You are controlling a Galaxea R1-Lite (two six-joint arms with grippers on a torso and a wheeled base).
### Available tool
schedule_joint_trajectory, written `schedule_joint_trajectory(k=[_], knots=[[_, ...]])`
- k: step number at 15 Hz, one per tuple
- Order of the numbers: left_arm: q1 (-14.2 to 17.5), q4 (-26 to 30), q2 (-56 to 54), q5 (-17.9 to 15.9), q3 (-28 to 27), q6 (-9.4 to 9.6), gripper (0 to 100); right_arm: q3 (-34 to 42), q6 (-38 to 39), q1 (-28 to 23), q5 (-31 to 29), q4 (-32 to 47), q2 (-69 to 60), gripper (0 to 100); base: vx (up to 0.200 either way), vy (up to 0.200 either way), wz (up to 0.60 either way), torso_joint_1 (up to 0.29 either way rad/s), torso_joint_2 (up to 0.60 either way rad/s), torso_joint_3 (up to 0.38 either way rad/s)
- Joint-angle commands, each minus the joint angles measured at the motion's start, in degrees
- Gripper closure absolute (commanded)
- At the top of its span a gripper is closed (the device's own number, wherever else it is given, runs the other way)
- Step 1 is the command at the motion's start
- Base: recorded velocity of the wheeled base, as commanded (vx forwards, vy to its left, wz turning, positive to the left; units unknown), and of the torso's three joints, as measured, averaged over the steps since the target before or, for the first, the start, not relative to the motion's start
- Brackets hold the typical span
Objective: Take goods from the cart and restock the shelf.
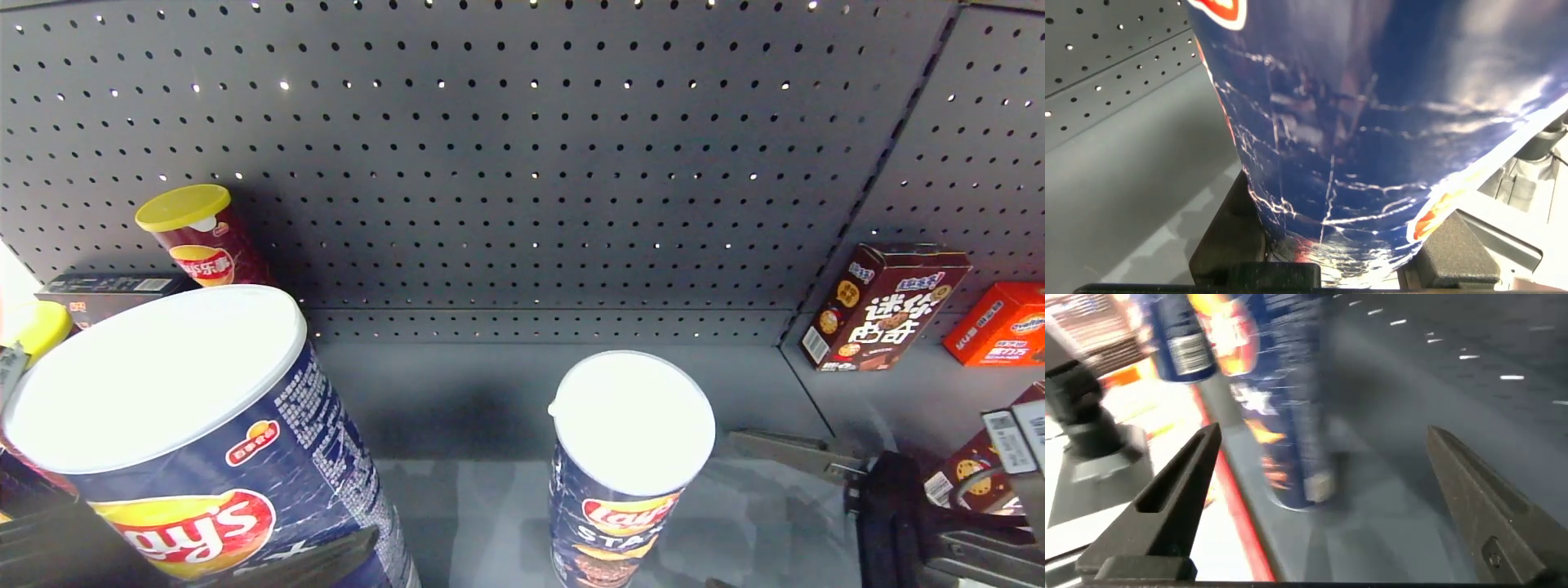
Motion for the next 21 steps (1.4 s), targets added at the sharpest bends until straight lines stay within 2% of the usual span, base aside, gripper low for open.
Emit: schedule_joint_trajectory(k=[1,4,6,7,9,11,13,14,15,17,20,21], knots=[[0.0,-0.01,0.1,0.07,0.05,-0.07,100,1.46,0.0,-2.96,-0.41,0.06,-5.91,0,0.0,0.0,0.0,0.0,0.0,0.0],[0.0,-0.01,0.1,0.25,0.14,-0.07,100,1.2,-0.09,-4.19,-4.45,2.35,-10.48,0,0.0,0.0,0.0,0.0,0.0,0.0],[0.26,-0.09,0.1,0.25,1.46,-0.15,100,0.93,-0.52,-9.02,-4.54,2.44,-12.32,0,0.0,0.0,0.0,0.0,0.0,0.0],[0.26,-0.18,-0.34,0.25,1.9,-1.91,100,0.14,-0.79,-13.77,-4.45,2.52,-14.35,0,0.0,0.0,0.0,0.0,0.0,0.0],[0.26,-0.27,-0.61,0.25,2.07,-3.32,100,-0.21,-0.79,-14.91,-4.8,3.58,-17.69,0,0.0,0.0,0.0,0.0,0.0,0.0],[0.26,-0.27,-0.69,0.25,2.07,-3.32,100,0.05,-0.79,-25.37,-5.5,5.42,-23.05,0,0.0,0.0,0.0,0.0,0.0,0.0],[0.26,-0.36,-1.05,0.34,2.16,-3.23,100,0.67,-0.44,-33.72,-5.59,5.6,-26.91,0,0.0,0.0,0.0,0.0,0.0,0.0],[0.26,-0.36,-1.05,0.34,2.16,-3.32,100,1.37,-0.35,-36.27,-5.59,5.69,-28.14,0,0.0,0.0,0.0,0.0,0.0,0.0],[0.26,-0.36,-1.05,0.34,2.07,-3.32,100,3.04,-0.35,-41.72,-5.86,6.04,-30.96,0,0.0,0.0,0.0,0.0,0.0,0.0],[0.26,-0.36,-1.05,0.42,2.16,-3.23,100,3.04,-0.26,-46.55,-6.03,13.51,-37.11,0,0.0,0.0,0.0,0.0,0.0,0.0],[0.35,-0.53,-1.13,0.77,1.72,-2.79,100,1.72,-0.26,-48.75,-7.53,32.76,-50.73,0,0.0,0.0,0.0,0.0,0.0,0.0],[0.26,-0.53,-1.13,0.95,1.64,-2.79,100,1.64,-0.26,-49.01,-8.14,36.1,-53.02,0,0.0,0.0,0.0,0.0,0.0,0.0]])
